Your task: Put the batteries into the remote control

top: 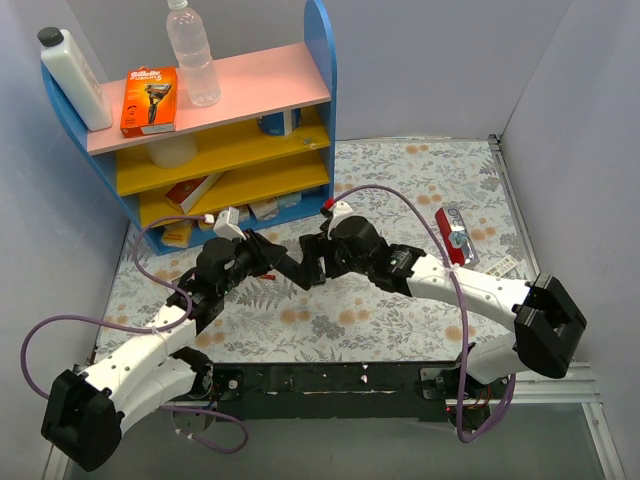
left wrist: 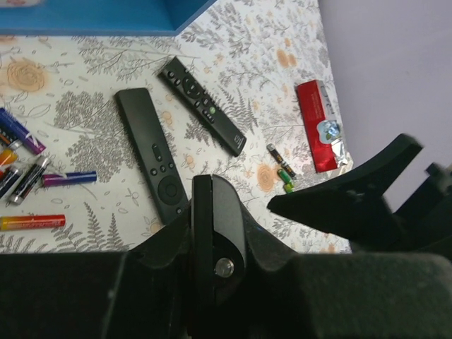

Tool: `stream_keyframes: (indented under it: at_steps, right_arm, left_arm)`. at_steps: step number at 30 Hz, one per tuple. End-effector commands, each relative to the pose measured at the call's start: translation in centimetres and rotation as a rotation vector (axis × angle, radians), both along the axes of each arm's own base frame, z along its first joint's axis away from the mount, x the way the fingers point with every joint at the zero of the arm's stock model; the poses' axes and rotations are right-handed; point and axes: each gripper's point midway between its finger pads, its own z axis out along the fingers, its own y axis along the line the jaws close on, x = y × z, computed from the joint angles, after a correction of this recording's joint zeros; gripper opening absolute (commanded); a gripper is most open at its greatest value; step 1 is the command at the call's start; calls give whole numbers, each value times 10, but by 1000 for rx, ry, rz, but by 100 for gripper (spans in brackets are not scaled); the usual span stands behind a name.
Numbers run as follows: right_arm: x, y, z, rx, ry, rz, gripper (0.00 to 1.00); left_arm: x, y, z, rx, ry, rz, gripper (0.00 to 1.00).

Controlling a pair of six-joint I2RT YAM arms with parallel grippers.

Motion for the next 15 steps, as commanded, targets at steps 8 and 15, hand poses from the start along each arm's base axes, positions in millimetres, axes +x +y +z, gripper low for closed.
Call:
stream_keyframes:
  at_steps: [8,15]
  right_arm:
    - [21,7,2,65,168,-276,87]
    - [12,6,-24,58,243,-290,84]
  left_arm:
    - [1,-4,-30,48,-11,87,0]
    - [-2,-8,-40,85,-17,86,0]
